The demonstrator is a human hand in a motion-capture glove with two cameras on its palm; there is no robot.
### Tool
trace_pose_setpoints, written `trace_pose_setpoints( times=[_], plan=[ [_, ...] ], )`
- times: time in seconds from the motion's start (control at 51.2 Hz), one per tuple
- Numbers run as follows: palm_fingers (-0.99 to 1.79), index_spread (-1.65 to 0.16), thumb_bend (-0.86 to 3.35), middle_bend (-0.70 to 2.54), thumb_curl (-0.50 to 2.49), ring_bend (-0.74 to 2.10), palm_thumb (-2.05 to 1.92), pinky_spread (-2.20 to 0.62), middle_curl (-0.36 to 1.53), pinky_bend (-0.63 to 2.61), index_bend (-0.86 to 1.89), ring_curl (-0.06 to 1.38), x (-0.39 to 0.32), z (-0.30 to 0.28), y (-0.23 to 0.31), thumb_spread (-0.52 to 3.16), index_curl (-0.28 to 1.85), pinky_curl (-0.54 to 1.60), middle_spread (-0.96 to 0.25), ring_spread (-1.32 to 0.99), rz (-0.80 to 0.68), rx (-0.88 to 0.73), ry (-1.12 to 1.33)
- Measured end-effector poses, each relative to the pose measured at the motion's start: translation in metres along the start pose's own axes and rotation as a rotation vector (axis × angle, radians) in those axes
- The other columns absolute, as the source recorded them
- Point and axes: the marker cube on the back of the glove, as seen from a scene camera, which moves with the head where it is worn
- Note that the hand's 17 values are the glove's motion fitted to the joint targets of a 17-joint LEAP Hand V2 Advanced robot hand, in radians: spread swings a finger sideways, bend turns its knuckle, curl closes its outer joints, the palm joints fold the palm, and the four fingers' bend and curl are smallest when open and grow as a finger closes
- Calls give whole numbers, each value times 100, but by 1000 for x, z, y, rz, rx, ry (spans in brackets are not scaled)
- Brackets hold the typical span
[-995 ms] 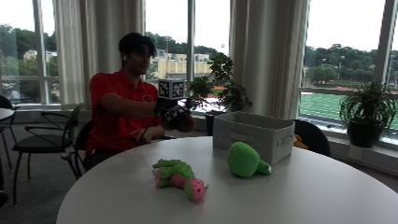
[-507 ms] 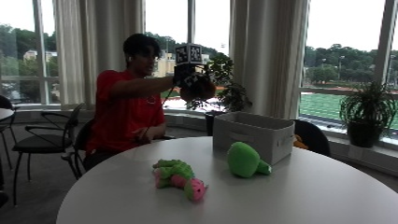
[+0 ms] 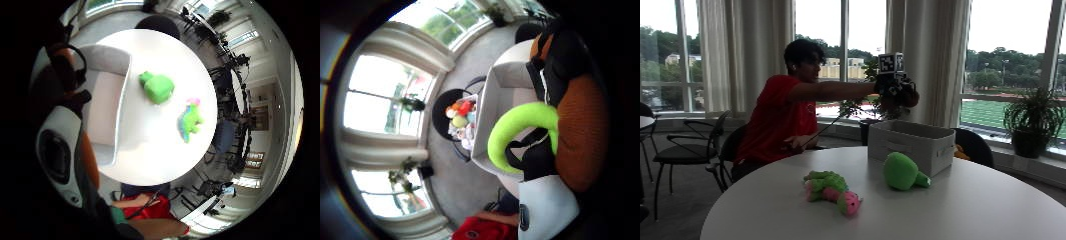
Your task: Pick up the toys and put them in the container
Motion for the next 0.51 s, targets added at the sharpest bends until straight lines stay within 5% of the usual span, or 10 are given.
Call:
trace_pose_setpoints(
  times=[0.371, 0.41, 0.507],
  plan=[
    [63, -50, 0, 11, 107, 78, 67, -44, 34, 112, 15, 49, -20, 46, -9, 64, 110, 42, -24, -49, 73, -100, -109],
    [10, -49, -6, -4, 102, 68, 53, -35, 27, 124, 7, 47, -22, 50, -8, 79, 102, 45, -14, -35, 74, -112, -110],
    [-6, -48, -4, 7, 95, 65, 46, -27, 24, 137, 8, 47, -28, 50, -3, 95, 93, 48, -6, -22, 61, -128, -43]
  ],
)
